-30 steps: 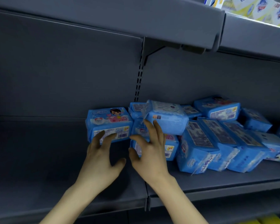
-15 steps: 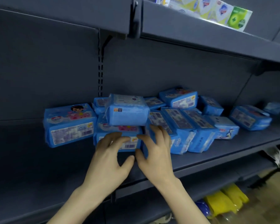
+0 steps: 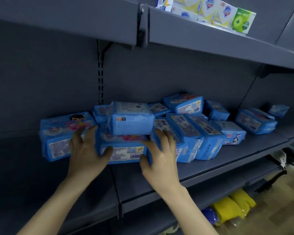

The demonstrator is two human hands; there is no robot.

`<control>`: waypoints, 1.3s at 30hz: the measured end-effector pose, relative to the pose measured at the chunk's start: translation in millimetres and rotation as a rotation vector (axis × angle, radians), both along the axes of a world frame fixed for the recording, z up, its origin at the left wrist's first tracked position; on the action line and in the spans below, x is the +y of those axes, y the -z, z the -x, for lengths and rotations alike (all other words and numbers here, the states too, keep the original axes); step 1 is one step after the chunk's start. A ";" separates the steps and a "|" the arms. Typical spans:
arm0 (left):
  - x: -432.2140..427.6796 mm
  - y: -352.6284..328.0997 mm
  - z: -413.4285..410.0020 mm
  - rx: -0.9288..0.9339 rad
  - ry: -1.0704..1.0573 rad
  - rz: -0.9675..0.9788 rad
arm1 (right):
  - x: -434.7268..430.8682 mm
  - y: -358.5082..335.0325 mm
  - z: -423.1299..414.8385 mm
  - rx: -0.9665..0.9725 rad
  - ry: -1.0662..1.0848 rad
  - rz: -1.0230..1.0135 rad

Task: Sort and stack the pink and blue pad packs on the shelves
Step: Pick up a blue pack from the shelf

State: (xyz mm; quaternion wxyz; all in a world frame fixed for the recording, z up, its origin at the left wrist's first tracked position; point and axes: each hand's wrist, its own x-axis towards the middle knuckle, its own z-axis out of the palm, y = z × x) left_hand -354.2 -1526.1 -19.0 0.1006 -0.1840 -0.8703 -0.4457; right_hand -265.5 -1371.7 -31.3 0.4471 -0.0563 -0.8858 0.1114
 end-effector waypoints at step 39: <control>-81.9 8.0 75.6 -0.733 -0.249 -0.629 | -101.0 -56.6 128.4 -0.782 -0.248 0.591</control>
